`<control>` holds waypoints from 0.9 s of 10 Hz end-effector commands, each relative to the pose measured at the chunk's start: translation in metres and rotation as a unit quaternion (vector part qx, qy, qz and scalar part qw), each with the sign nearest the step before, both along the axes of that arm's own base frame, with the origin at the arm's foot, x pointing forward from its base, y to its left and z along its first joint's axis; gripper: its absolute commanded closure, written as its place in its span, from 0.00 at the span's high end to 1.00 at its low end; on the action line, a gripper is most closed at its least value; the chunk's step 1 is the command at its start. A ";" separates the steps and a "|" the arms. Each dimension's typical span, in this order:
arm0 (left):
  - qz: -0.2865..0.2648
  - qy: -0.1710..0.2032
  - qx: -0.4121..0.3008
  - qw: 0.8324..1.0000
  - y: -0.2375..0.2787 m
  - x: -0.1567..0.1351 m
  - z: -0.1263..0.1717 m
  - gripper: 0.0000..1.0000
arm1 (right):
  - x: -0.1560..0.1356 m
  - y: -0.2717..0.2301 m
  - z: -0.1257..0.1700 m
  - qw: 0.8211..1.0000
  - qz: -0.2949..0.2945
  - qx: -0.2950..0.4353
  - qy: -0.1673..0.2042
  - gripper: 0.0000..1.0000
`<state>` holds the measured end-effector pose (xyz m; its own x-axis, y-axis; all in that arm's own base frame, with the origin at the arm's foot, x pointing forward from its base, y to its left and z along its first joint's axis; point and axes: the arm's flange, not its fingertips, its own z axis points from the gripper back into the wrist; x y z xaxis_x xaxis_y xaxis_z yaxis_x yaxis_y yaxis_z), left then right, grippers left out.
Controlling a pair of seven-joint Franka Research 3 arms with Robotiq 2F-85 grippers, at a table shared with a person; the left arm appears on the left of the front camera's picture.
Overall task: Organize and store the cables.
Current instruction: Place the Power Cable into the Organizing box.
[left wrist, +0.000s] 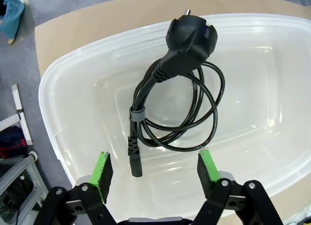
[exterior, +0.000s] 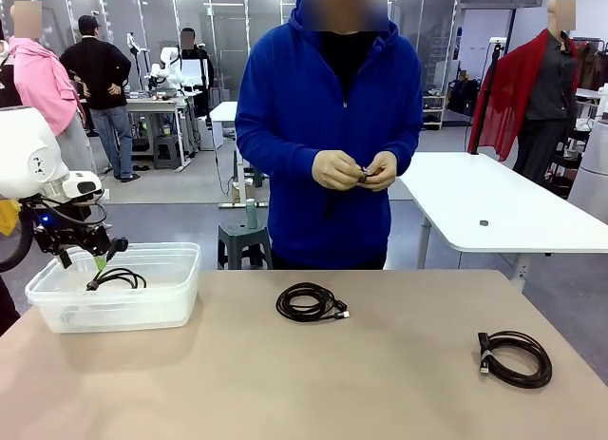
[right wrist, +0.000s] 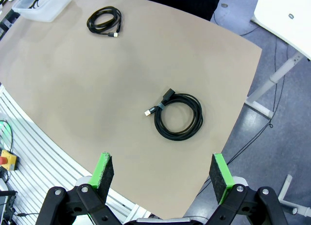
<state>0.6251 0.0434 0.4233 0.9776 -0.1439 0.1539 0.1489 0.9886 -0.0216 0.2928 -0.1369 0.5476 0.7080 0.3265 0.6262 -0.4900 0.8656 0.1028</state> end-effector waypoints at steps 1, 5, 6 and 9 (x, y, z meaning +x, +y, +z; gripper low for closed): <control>0.002 -0.001 0.002 1.000 0.000 -0.008 -0.001 1.00 | 0.000 0.000 0.000 1.000 0.000 0.000 0.000 1.00; 0.000 0.000 0.000 1.000 0.000 -0.002 0.000 1.00 | 0.000 0.000 0.000 1.000 0.000 0.000 0.000 1.00; 0.000 0.000 0.000 1.000 0.000 -0.002 0.000 1.00 | 0.000 0.000 0.000 1.000 0.000 0.000 0.000 1.00; 0.000 0.000 0.000 1.000 0.000 -0.002 0.000 1.00 | 0.000 0.000 0.000 1.000 0.000 0.000 0.000 1.00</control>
